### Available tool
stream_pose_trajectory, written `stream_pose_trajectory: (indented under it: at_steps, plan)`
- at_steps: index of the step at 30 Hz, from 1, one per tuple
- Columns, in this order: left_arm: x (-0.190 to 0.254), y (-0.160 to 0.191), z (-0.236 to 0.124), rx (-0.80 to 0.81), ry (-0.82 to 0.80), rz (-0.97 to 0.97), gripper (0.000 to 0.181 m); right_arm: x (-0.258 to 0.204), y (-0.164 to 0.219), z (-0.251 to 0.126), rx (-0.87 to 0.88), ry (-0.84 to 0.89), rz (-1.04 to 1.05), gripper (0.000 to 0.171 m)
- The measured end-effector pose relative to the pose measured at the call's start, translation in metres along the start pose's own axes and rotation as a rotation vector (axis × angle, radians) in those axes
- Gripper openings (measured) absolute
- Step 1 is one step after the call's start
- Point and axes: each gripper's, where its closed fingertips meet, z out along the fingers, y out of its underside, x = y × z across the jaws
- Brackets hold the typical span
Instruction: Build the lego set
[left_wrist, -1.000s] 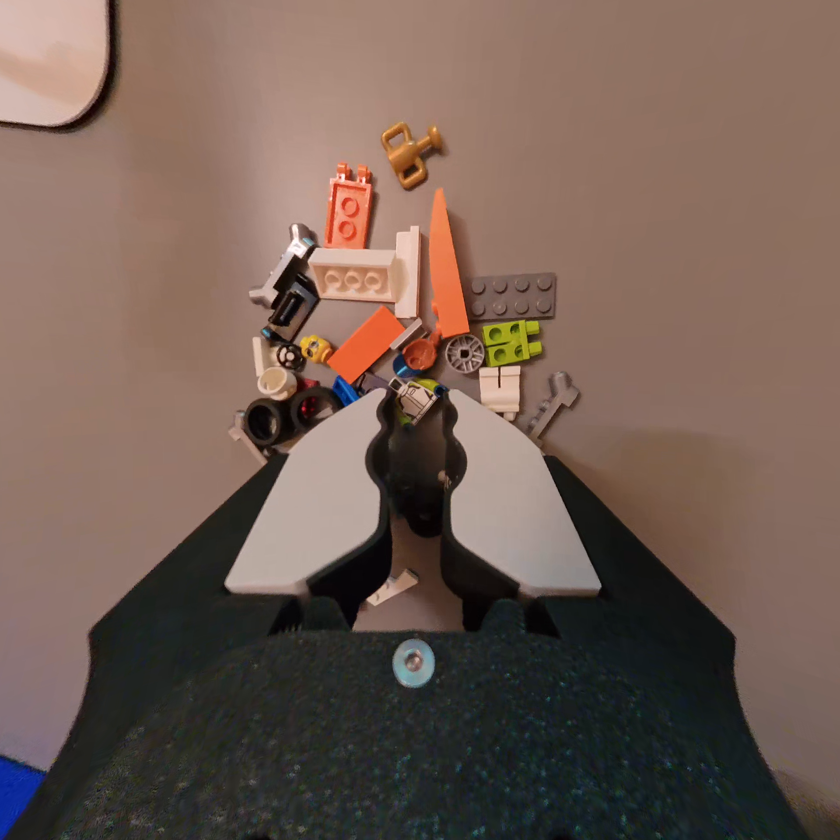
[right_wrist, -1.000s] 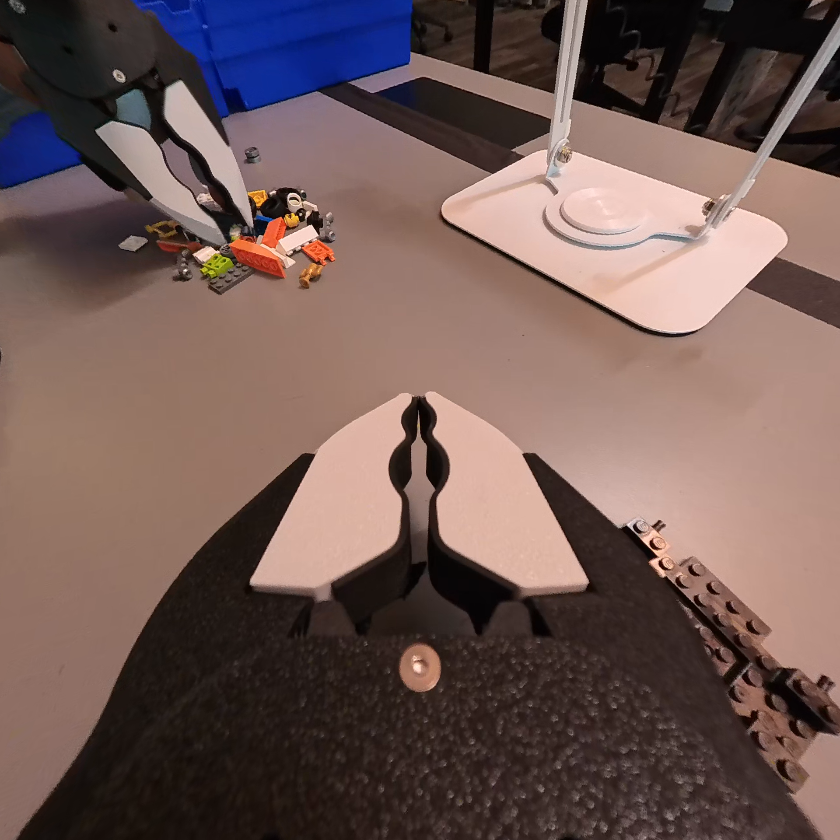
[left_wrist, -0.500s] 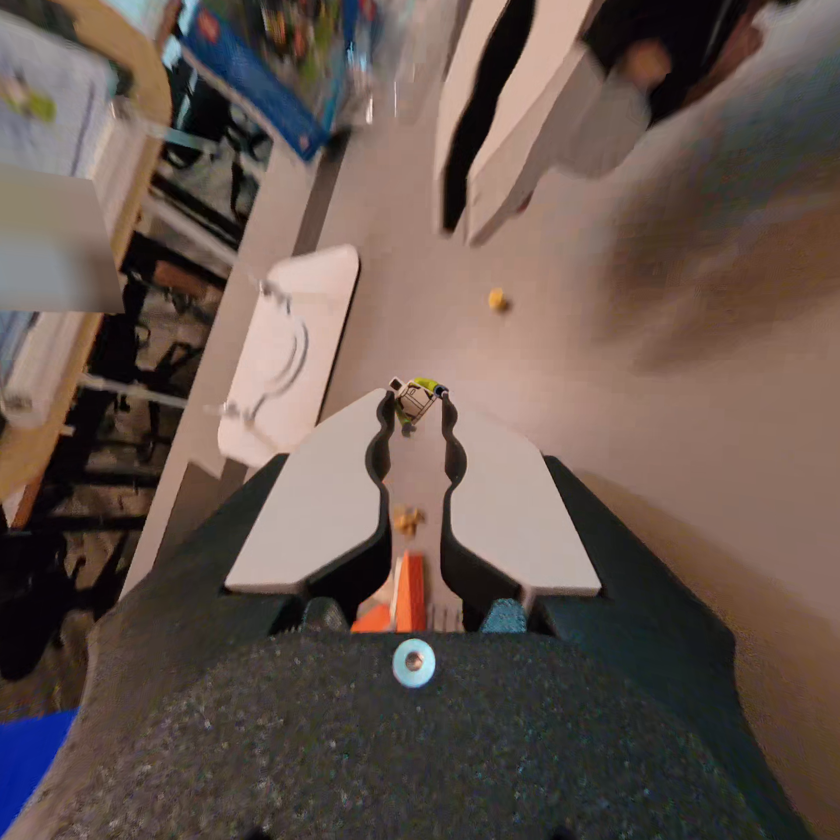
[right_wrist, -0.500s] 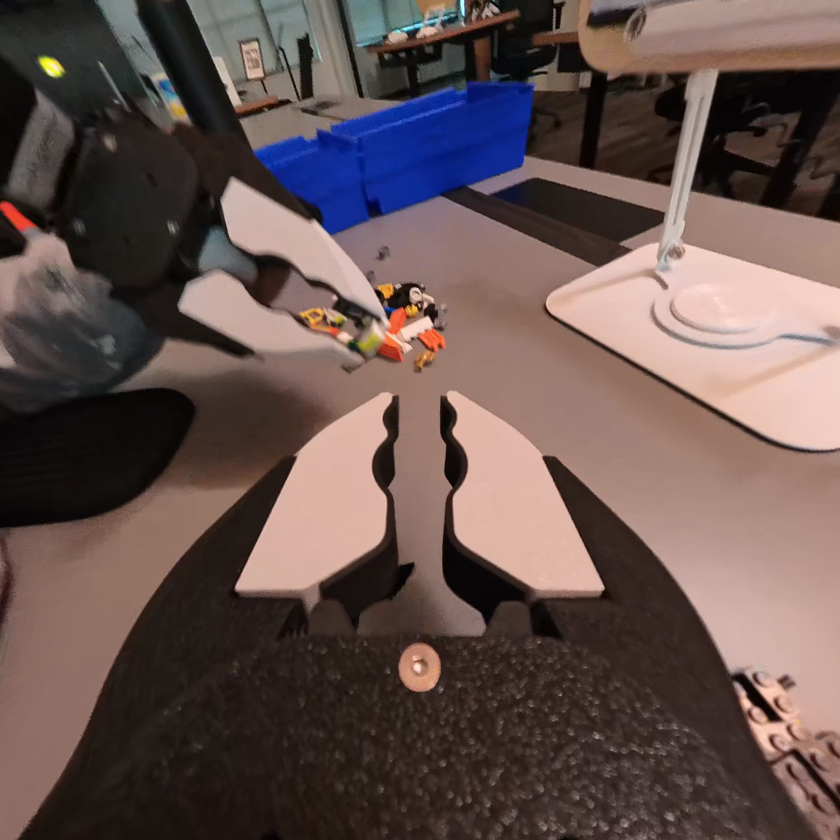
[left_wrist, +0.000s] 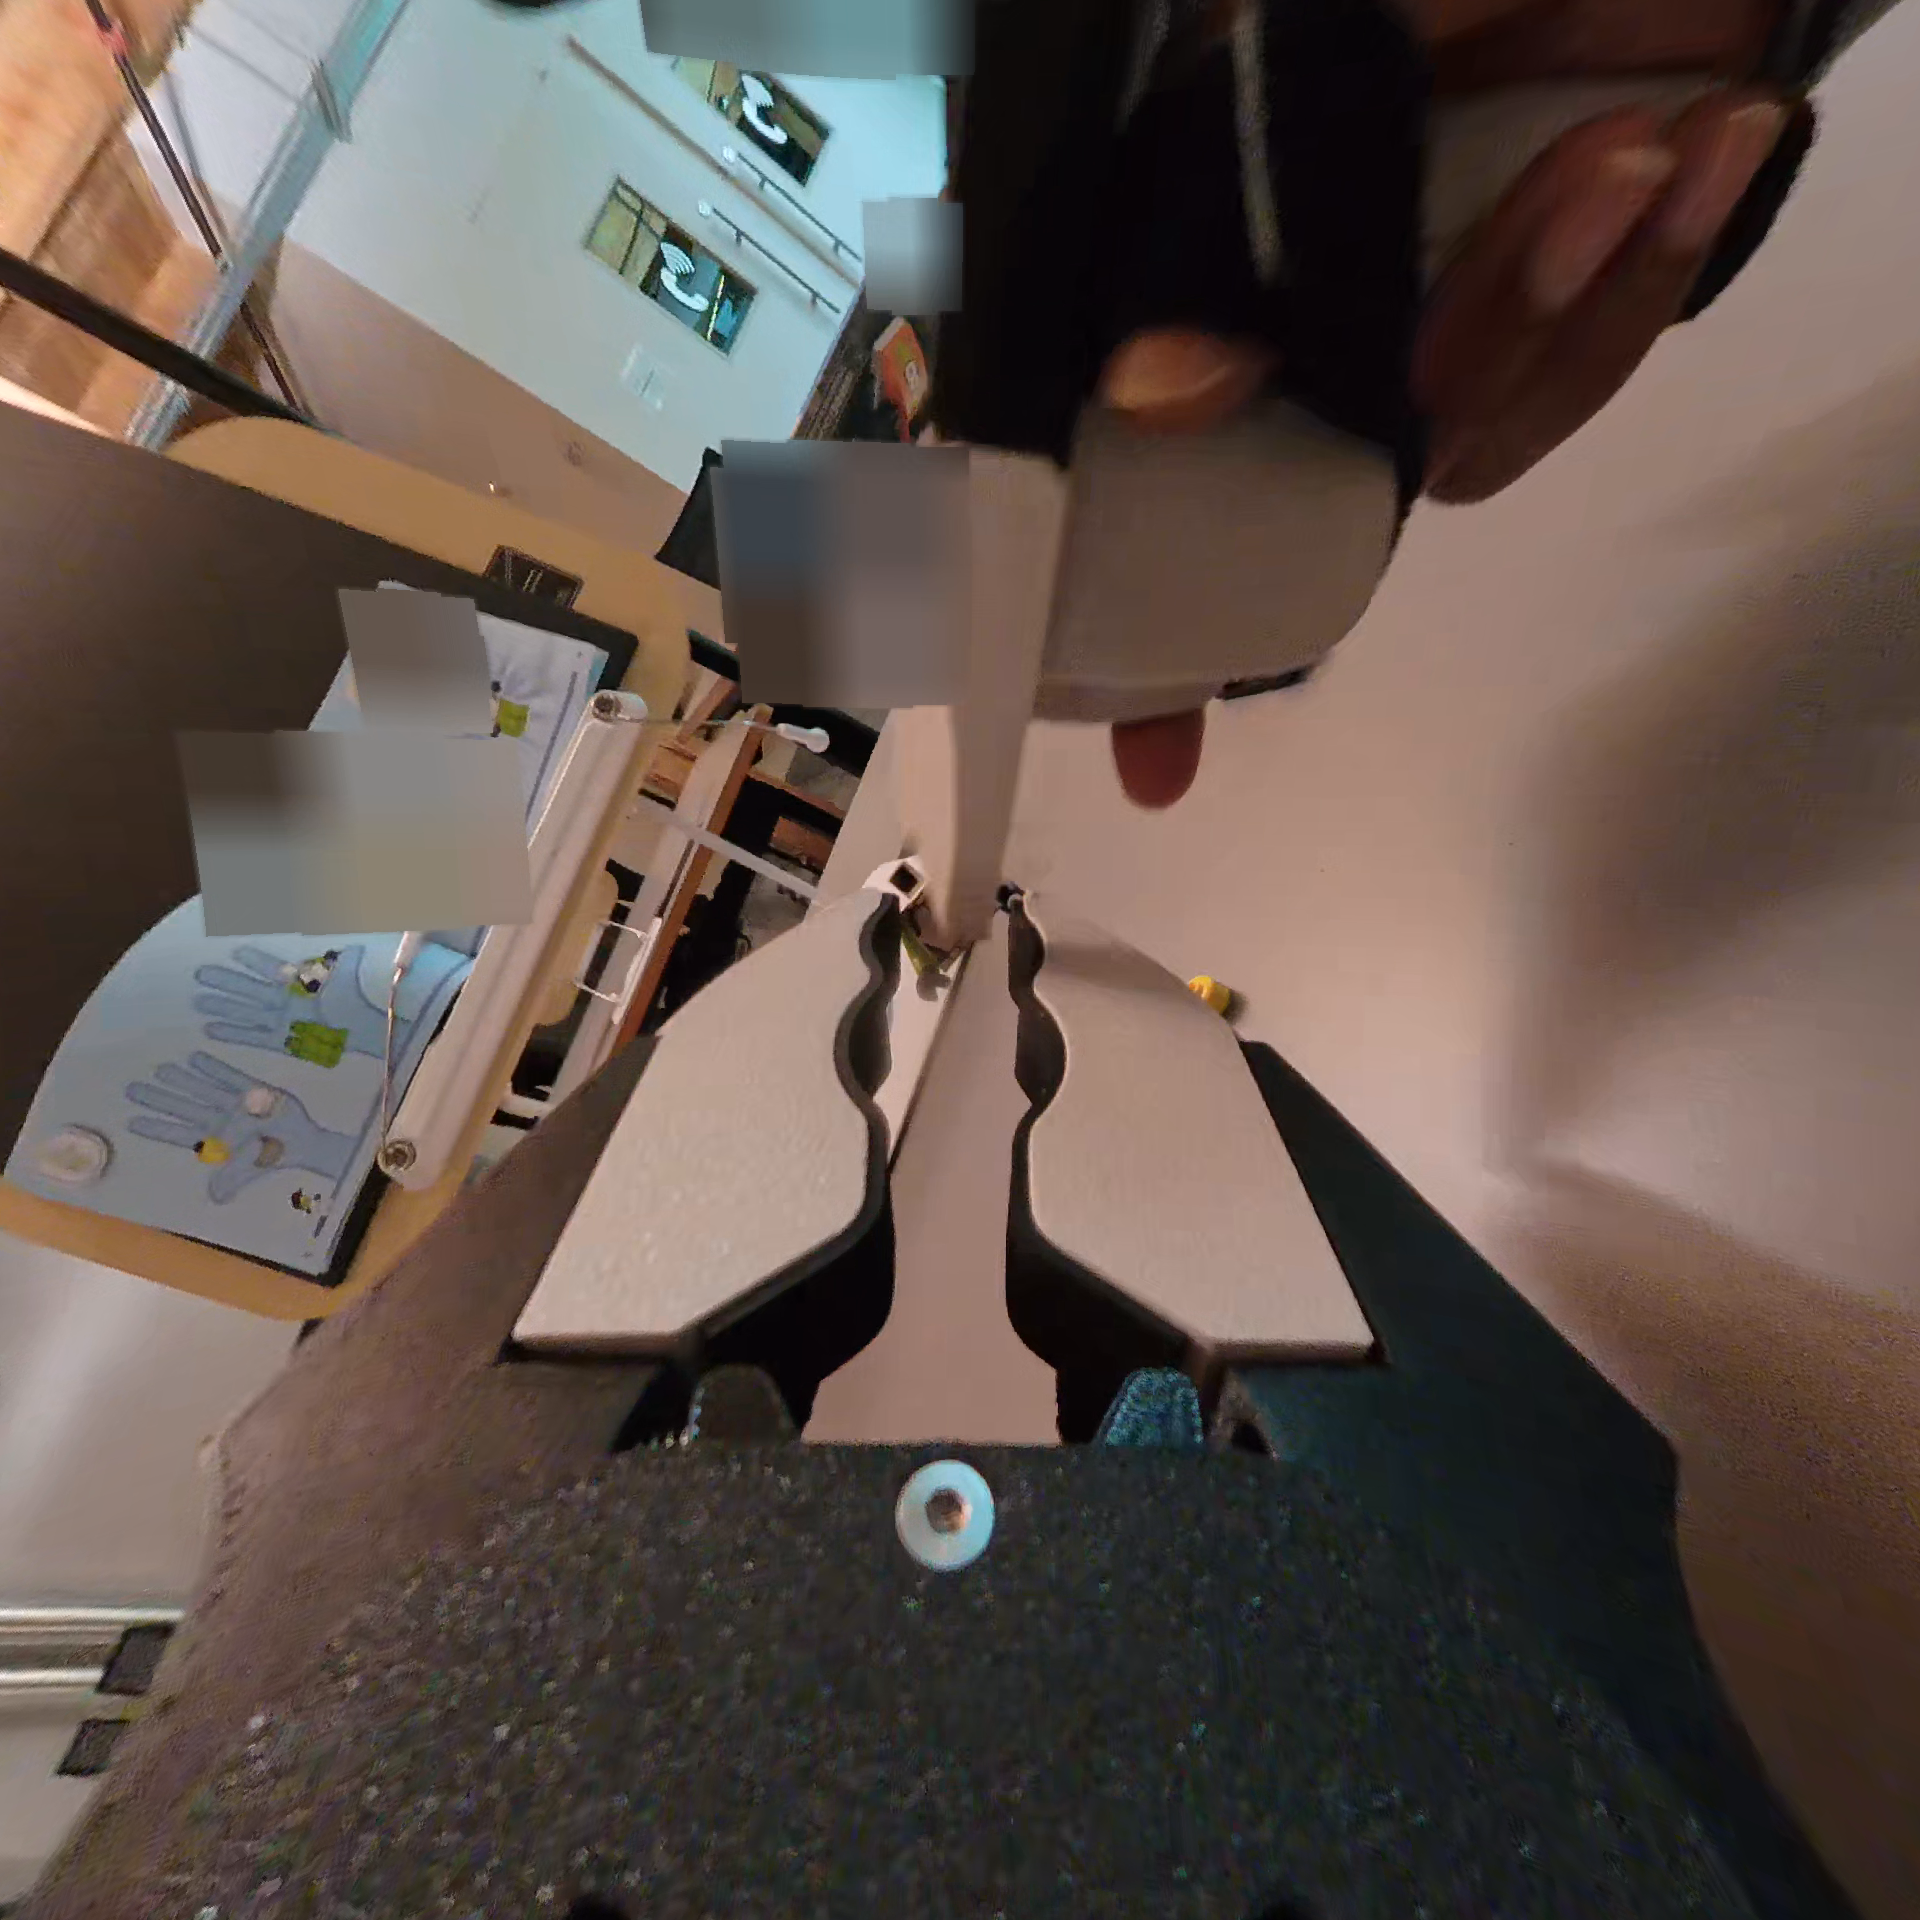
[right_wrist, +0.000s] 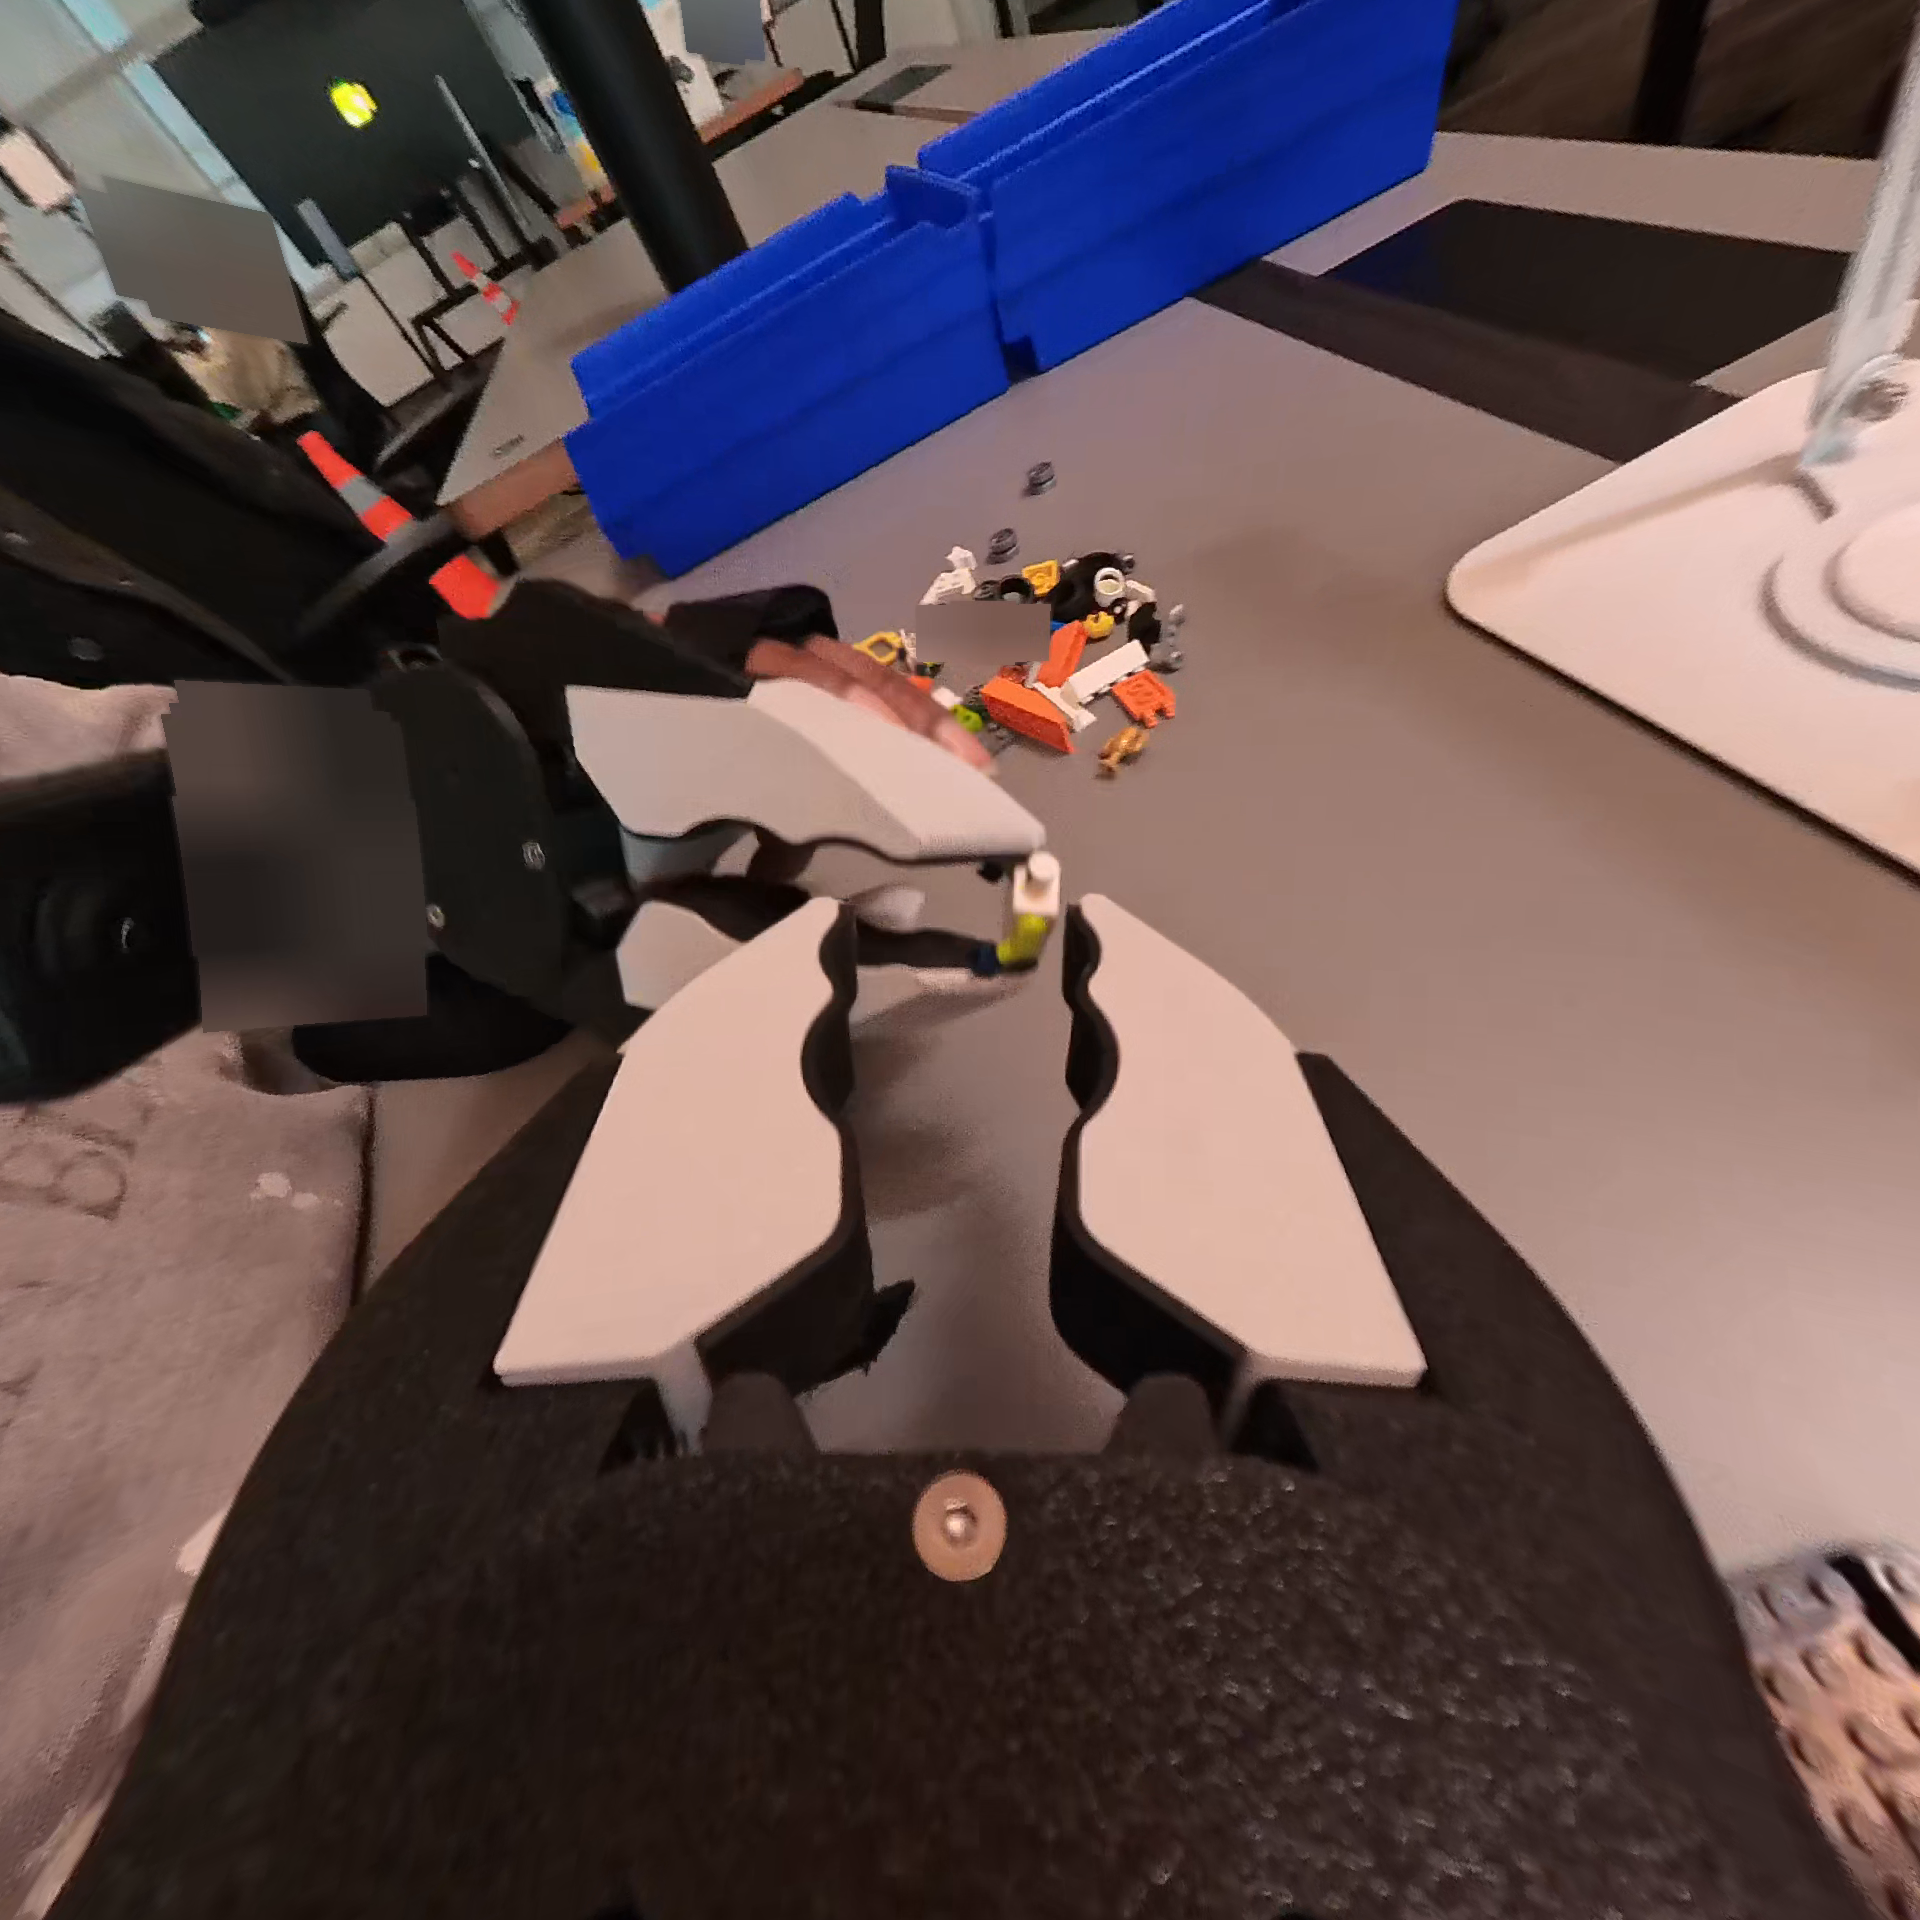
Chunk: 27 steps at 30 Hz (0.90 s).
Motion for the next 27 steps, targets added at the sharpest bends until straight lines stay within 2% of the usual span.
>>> stream_pose_trajectory:
  at_steps: [10, 12, 19, 25, 27]
  plan:
    - [0.001, 0.003, -0.001, 0.004, -0.011, 0.040, 0.021, 0.001, -0.001, 0.013, -0.063, -0.045, -0.074, 0.024]
    - [0.003, 0.002, -0.001, 0.033, 0.017, -0.034, 0.022, 0.009, 0.001, 0.012, -0.108, -0.012, -0.130, 0.008]
    - [-0.003, 0.001, -0.003, 0.092, 0.047, -0.151, 0.023, 0.008, -0.005, 0.013, -0.130, -0.035, -0.155, 0.008]
    - [-0.003, 0.001, -0.005, 0.131, 0.060, -0.150, 0.023, 0.008, -0.005, 0.013, -0.101, -0.081, -0.109, 0.008]
    - [-0.007, 0.002, -0.007, 0.151, 0.055, -0.167, 0.017, 0.015, -0.005, 0.008, -0.107, -0.062, -0.104, 0.008]
